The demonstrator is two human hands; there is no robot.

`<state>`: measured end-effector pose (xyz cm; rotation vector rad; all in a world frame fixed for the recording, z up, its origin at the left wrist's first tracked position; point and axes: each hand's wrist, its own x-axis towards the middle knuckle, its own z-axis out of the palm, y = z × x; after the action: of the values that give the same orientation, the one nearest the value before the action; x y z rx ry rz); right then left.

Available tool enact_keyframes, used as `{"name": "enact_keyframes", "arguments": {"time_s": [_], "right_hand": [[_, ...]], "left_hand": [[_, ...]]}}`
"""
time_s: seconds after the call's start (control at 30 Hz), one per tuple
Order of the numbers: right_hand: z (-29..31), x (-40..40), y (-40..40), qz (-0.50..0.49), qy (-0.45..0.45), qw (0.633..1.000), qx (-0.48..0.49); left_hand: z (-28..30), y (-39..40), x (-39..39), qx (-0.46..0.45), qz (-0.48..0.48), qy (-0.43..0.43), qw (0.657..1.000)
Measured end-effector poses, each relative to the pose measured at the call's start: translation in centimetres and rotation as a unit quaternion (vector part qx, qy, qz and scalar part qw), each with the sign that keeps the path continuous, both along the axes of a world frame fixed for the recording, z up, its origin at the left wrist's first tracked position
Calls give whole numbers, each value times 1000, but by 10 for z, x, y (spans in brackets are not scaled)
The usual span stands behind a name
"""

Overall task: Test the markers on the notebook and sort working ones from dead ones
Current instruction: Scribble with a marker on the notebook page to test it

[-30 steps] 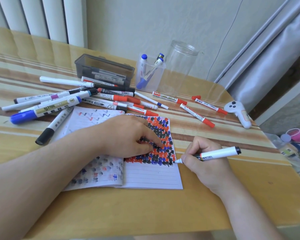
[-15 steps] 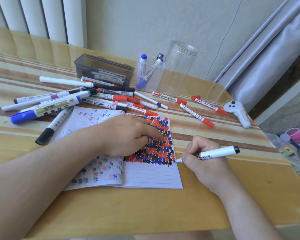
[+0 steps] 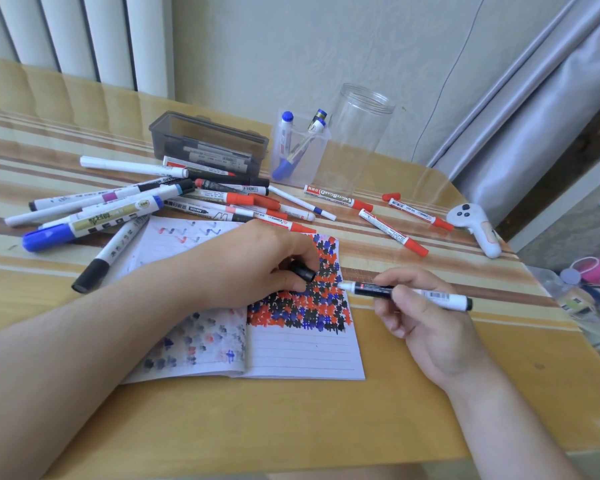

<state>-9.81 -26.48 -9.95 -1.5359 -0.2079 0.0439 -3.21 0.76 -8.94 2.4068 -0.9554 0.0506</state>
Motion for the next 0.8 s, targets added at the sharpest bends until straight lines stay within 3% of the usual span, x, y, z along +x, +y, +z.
{"name": "enact_keyframes", "arguments": {"time_s": [0.2,0.5,0.63,0.7,0.8], "right_hand": [[0,1,-2,48,7,999,19],[3,-1,2,47,13,998,-40],[-1,-2,4,-33,-33,995,-86],[-4,-4,6,-71,-125,969,-202],[-5,-11,14,-88,-310,862,-391]], "left_hand": [[-1,-1,-1,-1,-20,-21,1000],[1,-6,-7,10,-20,-39,999],[5,-5,-12,-24,0,-27,999],[11,-6,-17,-44,34,-1,998],[22,-20,-32,-66,38,9,997]]}}
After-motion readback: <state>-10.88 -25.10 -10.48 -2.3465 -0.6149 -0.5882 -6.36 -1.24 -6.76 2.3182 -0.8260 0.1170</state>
